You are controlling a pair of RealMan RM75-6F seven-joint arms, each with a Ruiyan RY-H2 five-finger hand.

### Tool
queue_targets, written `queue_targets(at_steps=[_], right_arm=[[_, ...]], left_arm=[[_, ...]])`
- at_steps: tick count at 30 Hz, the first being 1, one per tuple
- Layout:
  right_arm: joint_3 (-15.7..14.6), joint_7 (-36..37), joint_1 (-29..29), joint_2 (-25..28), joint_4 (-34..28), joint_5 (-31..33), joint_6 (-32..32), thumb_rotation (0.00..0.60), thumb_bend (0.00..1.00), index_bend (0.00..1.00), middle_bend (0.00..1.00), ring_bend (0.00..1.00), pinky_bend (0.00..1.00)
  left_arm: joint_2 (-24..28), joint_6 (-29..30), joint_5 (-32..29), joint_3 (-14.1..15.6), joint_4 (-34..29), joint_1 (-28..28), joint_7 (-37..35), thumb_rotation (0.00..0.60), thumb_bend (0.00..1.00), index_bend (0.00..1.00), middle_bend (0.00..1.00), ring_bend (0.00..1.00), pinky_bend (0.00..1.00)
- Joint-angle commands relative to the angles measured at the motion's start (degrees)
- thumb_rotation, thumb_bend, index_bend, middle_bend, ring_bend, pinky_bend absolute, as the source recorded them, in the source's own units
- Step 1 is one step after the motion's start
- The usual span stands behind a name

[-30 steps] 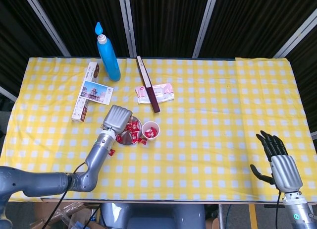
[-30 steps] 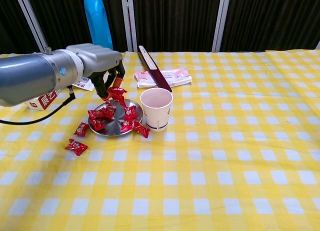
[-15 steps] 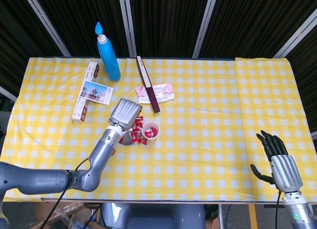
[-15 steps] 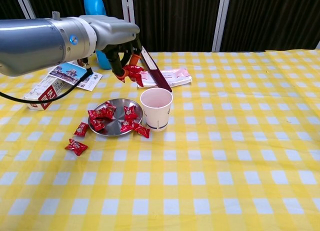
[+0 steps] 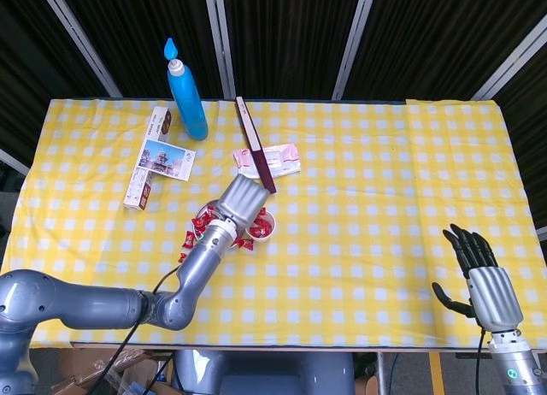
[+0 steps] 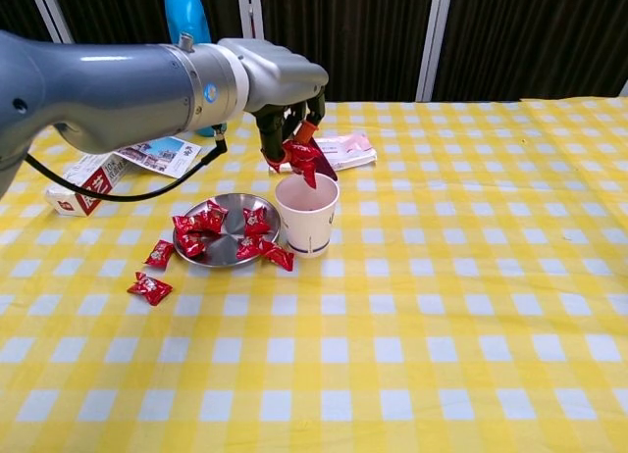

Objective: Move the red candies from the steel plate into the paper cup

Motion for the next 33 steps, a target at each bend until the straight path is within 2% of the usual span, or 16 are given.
queue_targets(at_steps=[1,33], right_arm=[[0.01,0.04,-0.02,0.02,-0.05,-0.04,0.08,0.600,0.39,0.00,0.00,0.00,0.00],[-0.14,0.78,0.03,0.28,-0.53,-0.19,-0.05,0.600,0.39,0.00,0.00,0.00,0.00]], left_arm=[[-0.67,-0.08,-0.36,0.21,0.44,-0.61,0.27,0.600,0.44,0.58,0.63,0.89,0.96],[-5.88,-1.62,-0.67,2.58,6.64,-3.21,0.09,0.600,0.44,0.59,0.64,0.89,0.96]])
